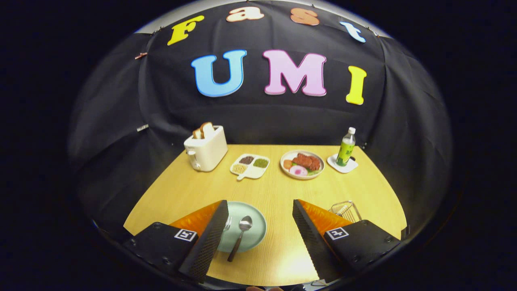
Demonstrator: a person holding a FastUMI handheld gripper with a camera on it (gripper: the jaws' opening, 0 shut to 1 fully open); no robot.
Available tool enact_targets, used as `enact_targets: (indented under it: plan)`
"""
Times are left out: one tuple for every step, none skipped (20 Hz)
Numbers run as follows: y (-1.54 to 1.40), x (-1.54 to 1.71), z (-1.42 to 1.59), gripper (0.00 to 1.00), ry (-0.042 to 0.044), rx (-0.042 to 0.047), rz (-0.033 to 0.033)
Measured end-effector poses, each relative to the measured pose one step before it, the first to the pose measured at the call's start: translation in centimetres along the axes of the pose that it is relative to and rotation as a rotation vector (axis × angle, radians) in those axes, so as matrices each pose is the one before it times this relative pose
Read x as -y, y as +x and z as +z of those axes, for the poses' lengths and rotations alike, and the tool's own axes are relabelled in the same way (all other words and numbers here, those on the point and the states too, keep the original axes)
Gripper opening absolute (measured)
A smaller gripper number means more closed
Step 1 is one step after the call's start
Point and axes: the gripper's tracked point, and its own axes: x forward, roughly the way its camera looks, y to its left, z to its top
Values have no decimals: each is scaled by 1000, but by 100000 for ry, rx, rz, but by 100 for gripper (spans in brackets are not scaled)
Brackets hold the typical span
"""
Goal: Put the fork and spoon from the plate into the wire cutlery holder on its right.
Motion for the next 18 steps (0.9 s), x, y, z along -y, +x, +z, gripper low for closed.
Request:
enact_targets:
  plan:
    - [710,-400,-1219,99,1205,-3674,745]
    - [549,-286,-923,99,600,-3190,65]
    - [621,-164,-1058,99,-160,-3069,-395]
    - [670,-100,-886,99,-844,-2824,-336]
    - [802,-79,-875,99,-1234,-2974,-298]
    - [713,-198,-868,99,-1029,-3179,-294]
    - [648,-474,-799,99,-2,-3108,1025]
    - [679,-376,-540,99,648,-2425,791]
    - [718,-171,-575,98,380,-2000,-168]
    - [681,-176,-485,97,-204,-2070,-376]
    - [804,-244,-665,97,-664,-2221,-195]
    - [666,-208,-552,97,-1220,-2339,-201]
    - [866,37,-512,97,-1924,-2015,-519]
    - [853,-61,-486,96,-2141,-2634,-206]
    - [930,26,-655,94,-1403,-2752,-420]
    - [690,53,-455,91,-697,-2475,-663]
    - [756,138,-558,86,-663,-2576,-1130]
    - [619,112,-489,84,-538,-2771,-1128]
